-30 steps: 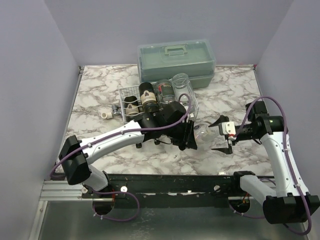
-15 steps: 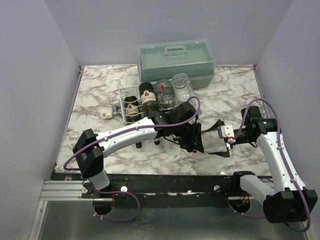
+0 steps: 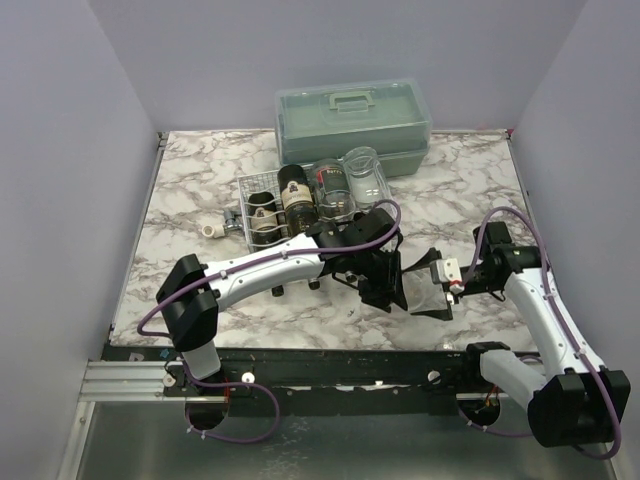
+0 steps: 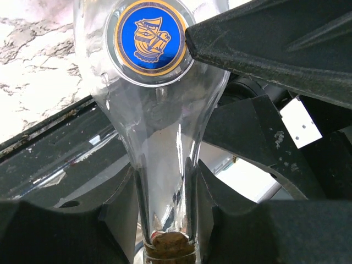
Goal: Take the wine bottle off the wine rack
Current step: Place the wine bottle at the center of the board.
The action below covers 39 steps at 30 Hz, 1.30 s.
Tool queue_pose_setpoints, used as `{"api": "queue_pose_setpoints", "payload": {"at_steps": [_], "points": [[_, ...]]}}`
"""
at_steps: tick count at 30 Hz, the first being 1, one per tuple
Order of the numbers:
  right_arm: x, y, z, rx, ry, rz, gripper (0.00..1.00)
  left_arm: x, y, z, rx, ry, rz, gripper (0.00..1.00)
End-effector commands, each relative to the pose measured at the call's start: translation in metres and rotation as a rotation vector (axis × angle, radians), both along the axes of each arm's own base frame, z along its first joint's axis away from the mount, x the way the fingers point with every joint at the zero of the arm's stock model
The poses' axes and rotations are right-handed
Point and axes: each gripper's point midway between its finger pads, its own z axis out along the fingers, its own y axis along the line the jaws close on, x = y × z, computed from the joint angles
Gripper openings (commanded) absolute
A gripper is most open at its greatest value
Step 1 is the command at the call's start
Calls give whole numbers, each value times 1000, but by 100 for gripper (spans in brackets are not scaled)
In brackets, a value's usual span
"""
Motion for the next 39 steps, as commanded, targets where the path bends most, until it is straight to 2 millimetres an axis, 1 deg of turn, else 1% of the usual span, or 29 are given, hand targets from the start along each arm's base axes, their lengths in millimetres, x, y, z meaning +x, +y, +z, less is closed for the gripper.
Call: {"api": "queue_pose_setpoints", "payload": {"at_steps": [1, 9, 12, 16, 19, 21, 24, 26, 32, 38, 39], "points": [[-3, 2, -10, -5, 21, -1, 100, 7, -33, 94, -291, -119, -9, 0], [-17, 8, -14, 14, 52, 40, 100, -7, -35, 88, -236, 48, 54, 0], [-20, 9, -15, 20, 60, 47, 100, -9, -35, 93, -212, 81, 84, 0], [-24, 10, -14, 28, 69, 58, 100, -9, -28, 102, -179, 86, 125, 0], [-29, 11, -11, 42, 70, 72, 100, -12, -26, 104, -164, 118, 141, 0], [-32, 12, -8, 60, 71, 84, 100, -15, -26, 102, -155, 149, 142, 0], [-37, 14, -4, 79, 84, 96, 100, -20, -29, 91, -125, 193, 141, 0], [-39, 14, -7, 73, 97, 103, 100, -22, -31, 89, -120, 213, 130, 0], [-44, 12, -21, 46, 128, 120, 100, -19, -33, 91, -118, 204, 144, 0], [-44, 10, -32, 19, 147, 124, 100, -19, -37, 83, -95, 226, 143, 16], [-43, 10, -33, 15, 148, 125, 100, -18, -38, 82, -94, 226, 144, 21]]}}
